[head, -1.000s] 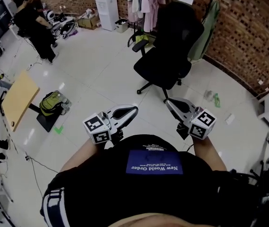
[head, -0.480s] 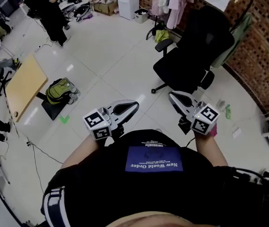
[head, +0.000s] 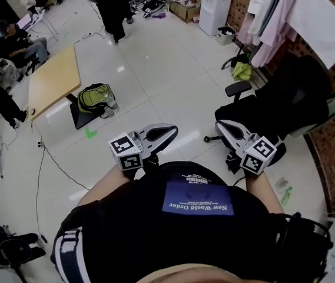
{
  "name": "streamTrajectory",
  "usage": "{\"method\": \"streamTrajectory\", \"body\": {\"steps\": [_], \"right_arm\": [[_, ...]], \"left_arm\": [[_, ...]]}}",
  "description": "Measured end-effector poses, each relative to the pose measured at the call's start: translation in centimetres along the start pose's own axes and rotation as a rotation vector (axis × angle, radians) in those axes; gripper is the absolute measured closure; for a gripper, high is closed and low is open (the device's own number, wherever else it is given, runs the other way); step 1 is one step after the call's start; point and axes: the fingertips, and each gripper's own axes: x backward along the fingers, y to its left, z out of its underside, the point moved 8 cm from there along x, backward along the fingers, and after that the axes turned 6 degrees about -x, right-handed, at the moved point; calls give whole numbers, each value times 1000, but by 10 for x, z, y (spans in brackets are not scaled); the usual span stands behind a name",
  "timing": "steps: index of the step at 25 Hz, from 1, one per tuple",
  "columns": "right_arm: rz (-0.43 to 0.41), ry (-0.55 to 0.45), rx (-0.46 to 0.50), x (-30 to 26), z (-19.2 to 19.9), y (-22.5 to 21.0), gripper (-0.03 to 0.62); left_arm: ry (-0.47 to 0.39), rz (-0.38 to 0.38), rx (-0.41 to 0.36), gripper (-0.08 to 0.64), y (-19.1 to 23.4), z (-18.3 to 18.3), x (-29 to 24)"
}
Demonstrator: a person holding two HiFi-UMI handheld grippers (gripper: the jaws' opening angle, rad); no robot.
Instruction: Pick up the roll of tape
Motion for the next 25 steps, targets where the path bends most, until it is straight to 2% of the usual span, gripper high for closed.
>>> {"method": "streamTrajectory", "body": {"steps": [7, 13, 18, 22, 25], "right_arm": [[-131, 53, 33, -25, -54, -104, 606], [-187, 89, 47, -70, -75, -146, 606], [-185, 95, 58, -121, -83, -173, 606], [-142, 91, 89, -177, -99, -198, 606], [-101, 71, 83, -224, -116, -213, 606]], "left_arm": [[-57, -146, -33, 552, 42, -23, -68], [-68, -230, -13, 552, 85, -33, -70], [-83, -215, -8, 552, 146, -41, -69], [-110, -147, 1, 552, 221, -60, -62], [-99, -113, -23, 552, 280, -86, -51]]}}
